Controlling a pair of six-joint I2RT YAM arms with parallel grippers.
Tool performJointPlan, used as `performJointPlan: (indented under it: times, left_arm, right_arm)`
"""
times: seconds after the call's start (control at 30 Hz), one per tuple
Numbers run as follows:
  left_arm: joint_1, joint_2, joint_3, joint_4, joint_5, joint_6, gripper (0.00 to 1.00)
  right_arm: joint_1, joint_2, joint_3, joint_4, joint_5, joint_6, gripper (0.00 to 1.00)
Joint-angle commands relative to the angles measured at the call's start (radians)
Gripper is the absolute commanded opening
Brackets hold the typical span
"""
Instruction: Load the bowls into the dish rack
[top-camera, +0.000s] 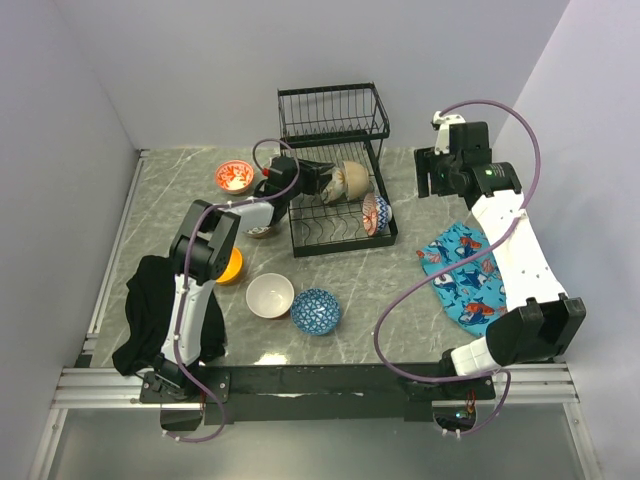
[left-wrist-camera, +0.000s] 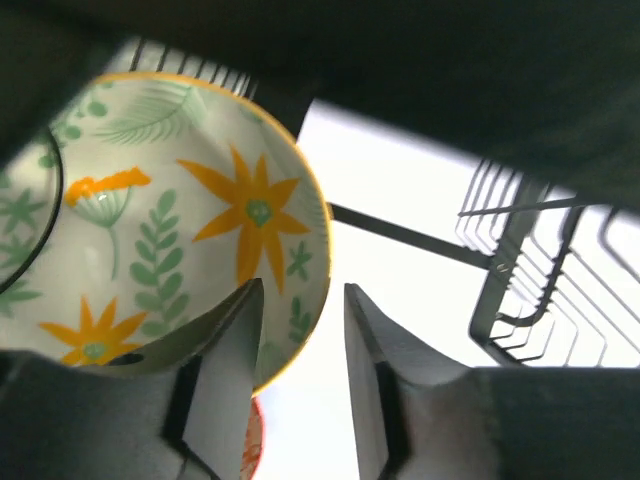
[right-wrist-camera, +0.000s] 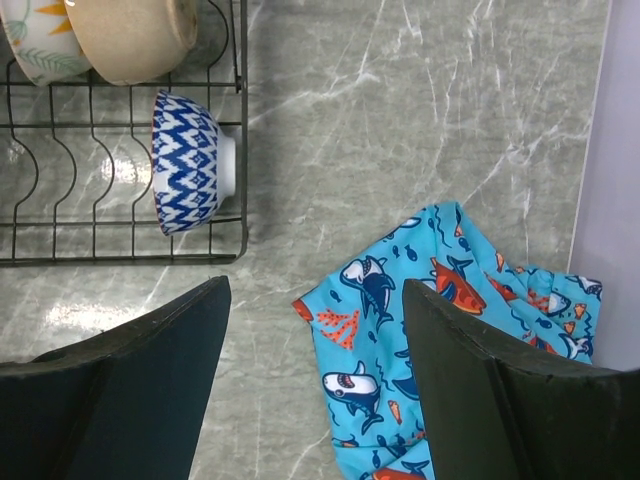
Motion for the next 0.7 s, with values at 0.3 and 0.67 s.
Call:
performJointPlan:
  times: [0.3,0.67]
  left_arm:
    - [0.064,-0.154,-0.119,-0.12,0.048,0.152,0.54]
    - [0.086,-0.171,-0.131,-0.117,0.094,0.27,0.7]
  right_arm:
    - [0.006,-0.052,0.023,0.075,-0.016,0.019,0.78]
    - [0.008,-0.144,-0.036,0.081,-0.015,0.019,0.78]
